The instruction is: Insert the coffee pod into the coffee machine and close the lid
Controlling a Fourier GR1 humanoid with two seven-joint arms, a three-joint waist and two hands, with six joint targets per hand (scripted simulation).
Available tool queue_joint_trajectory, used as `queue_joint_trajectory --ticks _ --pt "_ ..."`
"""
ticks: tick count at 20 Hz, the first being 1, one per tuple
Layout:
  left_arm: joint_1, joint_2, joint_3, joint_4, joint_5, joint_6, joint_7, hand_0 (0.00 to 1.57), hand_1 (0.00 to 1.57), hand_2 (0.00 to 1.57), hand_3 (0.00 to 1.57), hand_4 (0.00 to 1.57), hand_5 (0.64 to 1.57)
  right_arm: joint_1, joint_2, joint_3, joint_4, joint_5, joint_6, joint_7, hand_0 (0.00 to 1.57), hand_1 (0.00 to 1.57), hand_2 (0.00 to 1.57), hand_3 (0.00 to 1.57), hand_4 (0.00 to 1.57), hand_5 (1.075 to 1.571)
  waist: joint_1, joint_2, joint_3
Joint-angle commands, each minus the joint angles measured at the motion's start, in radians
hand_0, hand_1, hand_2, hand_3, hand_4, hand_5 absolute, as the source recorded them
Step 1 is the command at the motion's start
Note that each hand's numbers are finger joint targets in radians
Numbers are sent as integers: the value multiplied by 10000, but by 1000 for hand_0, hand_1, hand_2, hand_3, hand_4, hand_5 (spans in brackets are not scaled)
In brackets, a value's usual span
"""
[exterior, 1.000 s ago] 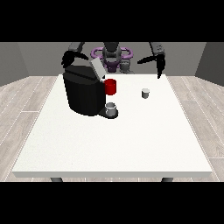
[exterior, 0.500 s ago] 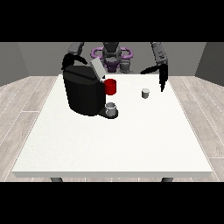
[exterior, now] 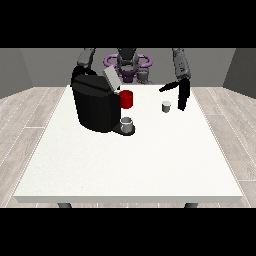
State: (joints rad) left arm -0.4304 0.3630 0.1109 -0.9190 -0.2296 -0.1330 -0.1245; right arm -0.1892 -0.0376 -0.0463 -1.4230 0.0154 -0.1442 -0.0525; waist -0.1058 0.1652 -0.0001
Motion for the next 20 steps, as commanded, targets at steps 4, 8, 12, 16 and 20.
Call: queue_joint_trajectory --ticks 4,8,12,16,20 --pt "-687 47 -122 998 -838 461 131 647 647 718 349 0 1571 -438 -210 -393 799 -144 68 -281 0 0 0 0 427 1571 26 47 1" --pt "-357 225 -242 1780 -1291 591 -577 615 615 738 477 0 1571 333 18 -23 464 -139 256 -540 0 0 0 0 435 1571 -315 24 -1" --pt "-706 185 -686 2204 -2133 1091 -522 600 600 715 469 0 1571 -309 362 649 175 317 -615 476 0 0 0 0 476 1571 -233 2 -4" --pt "-593 445 -707 2568 -2579 1477 -1092 608 608 745 483 0 1571 83 200 339 270 108 -246 305 0 0 0 0 487 1571 -311 -146 -2" --pt "-933 199 -561 2849 -2769 2024 -1499 719 719 851 619 151 1571 -236 -126 -168 520 -257 4 47 0 0 0 0 513 1571 -334 76 -3"
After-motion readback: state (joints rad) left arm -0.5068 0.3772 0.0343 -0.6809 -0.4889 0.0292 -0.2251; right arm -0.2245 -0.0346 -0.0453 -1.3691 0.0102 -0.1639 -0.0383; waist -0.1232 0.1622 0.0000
